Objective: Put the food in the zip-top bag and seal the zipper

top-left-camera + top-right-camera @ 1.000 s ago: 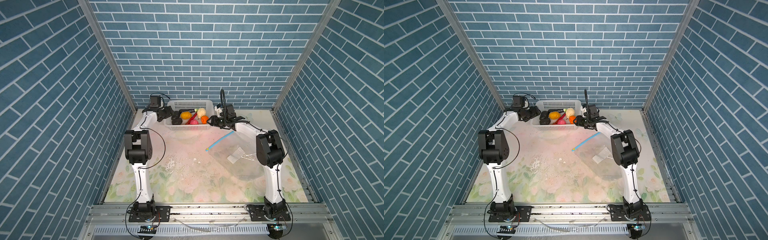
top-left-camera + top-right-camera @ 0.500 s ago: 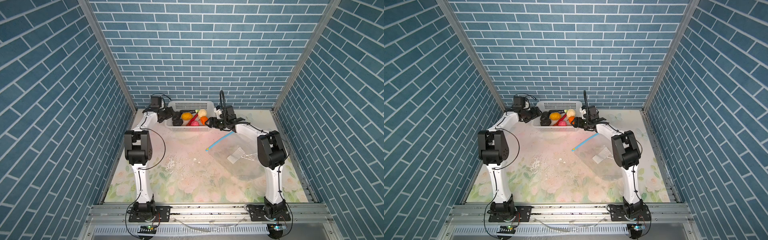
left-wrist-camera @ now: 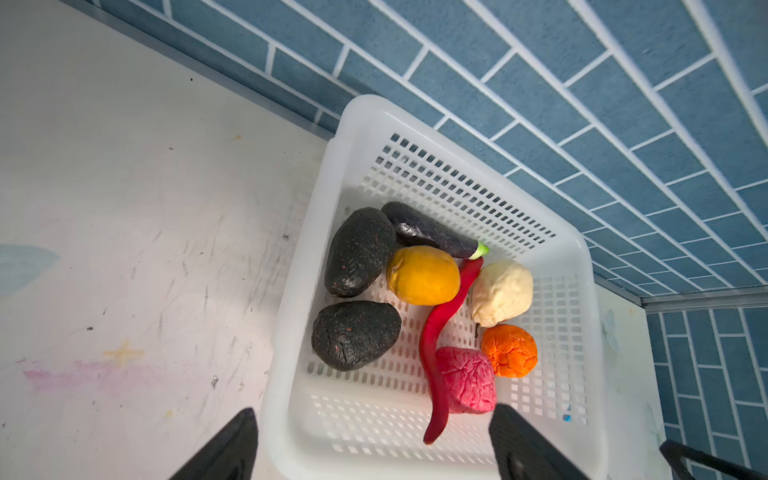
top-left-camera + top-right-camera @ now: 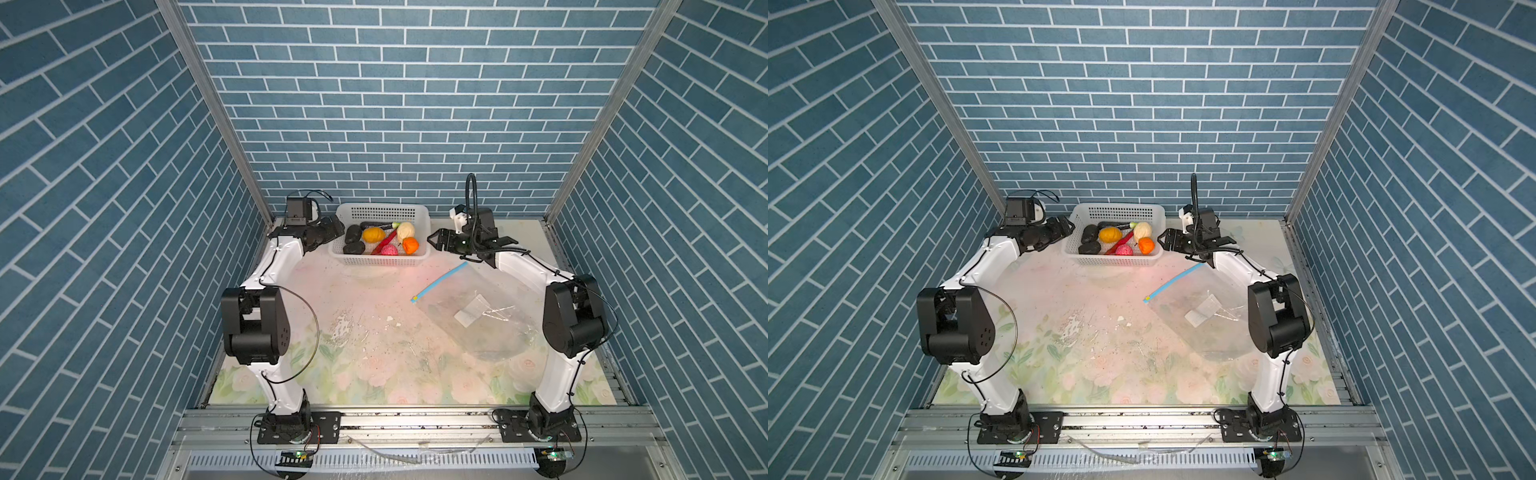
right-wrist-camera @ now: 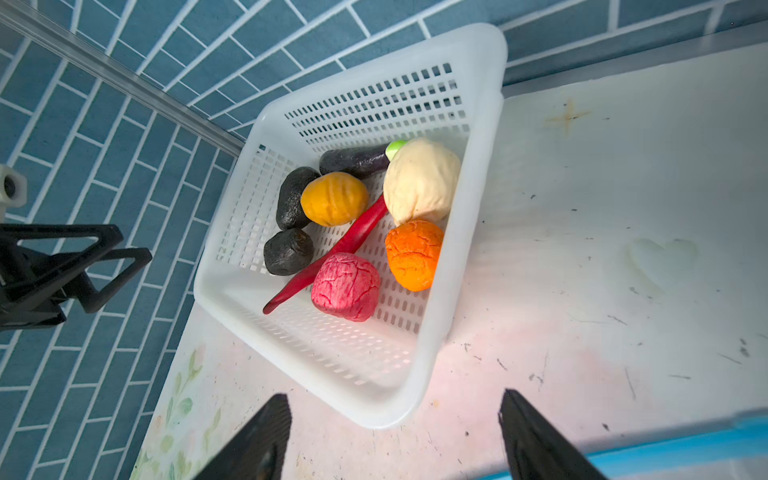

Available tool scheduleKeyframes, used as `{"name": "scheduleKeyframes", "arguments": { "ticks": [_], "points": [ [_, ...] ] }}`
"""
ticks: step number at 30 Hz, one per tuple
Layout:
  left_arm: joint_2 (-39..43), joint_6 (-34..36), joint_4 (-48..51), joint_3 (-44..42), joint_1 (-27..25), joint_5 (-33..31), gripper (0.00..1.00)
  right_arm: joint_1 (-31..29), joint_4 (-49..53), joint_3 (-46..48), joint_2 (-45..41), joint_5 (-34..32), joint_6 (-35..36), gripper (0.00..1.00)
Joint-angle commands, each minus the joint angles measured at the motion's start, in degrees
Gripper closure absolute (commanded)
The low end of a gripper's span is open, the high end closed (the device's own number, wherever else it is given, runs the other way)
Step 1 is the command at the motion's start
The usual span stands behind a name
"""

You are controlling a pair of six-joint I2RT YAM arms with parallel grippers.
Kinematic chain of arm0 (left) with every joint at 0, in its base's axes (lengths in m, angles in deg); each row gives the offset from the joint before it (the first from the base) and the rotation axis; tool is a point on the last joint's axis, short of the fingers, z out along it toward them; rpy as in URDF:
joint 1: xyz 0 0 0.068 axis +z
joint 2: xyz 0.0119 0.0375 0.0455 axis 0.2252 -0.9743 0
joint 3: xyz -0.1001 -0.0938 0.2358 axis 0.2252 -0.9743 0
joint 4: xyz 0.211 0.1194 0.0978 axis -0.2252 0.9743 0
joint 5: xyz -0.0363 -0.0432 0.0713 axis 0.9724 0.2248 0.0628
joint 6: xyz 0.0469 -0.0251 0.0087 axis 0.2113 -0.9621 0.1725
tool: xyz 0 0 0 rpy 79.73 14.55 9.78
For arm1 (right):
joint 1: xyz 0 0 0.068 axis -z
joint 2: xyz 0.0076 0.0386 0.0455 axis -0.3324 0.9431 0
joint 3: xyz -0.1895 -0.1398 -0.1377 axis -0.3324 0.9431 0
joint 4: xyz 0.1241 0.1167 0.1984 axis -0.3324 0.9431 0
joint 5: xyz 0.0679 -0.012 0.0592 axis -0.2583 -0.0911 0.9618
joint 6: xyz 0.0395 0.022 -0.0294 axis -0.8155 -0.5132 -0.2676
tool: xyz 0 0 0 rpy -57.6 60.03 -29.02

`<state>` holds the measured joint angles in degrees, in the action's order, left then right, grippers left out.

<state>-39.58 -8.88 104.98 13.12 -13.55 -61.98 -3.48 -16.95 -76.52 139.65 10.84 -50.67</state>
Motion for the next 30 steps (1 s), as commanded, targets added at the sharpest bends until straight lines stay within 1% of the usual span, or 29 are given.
{"name": "scheduleKeyframes", "arguments": {
  "ticks": [1,3,7,9,11,14,17,22,30],
  "points": [
    [2.55,0.1,0.18,-4.12,-1.66,0.09,0.11,-0.16,1.51,3.89,-3.71,-2.36,1.45,0.2],
    [5.35,-0.02,0.01,-8.22,-3.13,-0.03,0.11,0.87,3.84,5.62,-5.54,-3.36,3.23,0.21],
    [10.69,-0.58,-1.11,-16.31,-6.21,-1.54,0.11,4.16,8.82,7.22,-6.28,-1.45,8.87,0.2],
    [13.16,-0.81,-2.21,-19.46,-7.7,-1.69,0.11,6.16,10.96,7.28,-5.45,-0.94,11.67,0.21],
    [14.87,-0.51,-2.08,-21.04,-9.28,-2.32,0.11,8.18,11.79,6.92,-3.93,0.78,13.43,0.21],
    [17.22,-0.5,-2.17,-23.21,-11.69,-3.4,0.11,10.27,14.12,4.51,-0.76,1.02,15.82,0.21],
    [18.99,-1.11,-3.51,-26.02,-14.45,-4.03,0.11,11.63,15.64,1.58,2.87,0.3,16.75,0.19],
    [19.57,-0.82,-2.83,-27.65,-18.18,-4.63,0.1,12.51,18.52,-2.97,8.41,0.02,16.93,0.18],
    [20.41,-1.23,-3.83,-30.43,-19.47,-4.19,0.1,12.3,19.11,-6.95,14.69,3.11,16.04,0.19]
  ]
}}
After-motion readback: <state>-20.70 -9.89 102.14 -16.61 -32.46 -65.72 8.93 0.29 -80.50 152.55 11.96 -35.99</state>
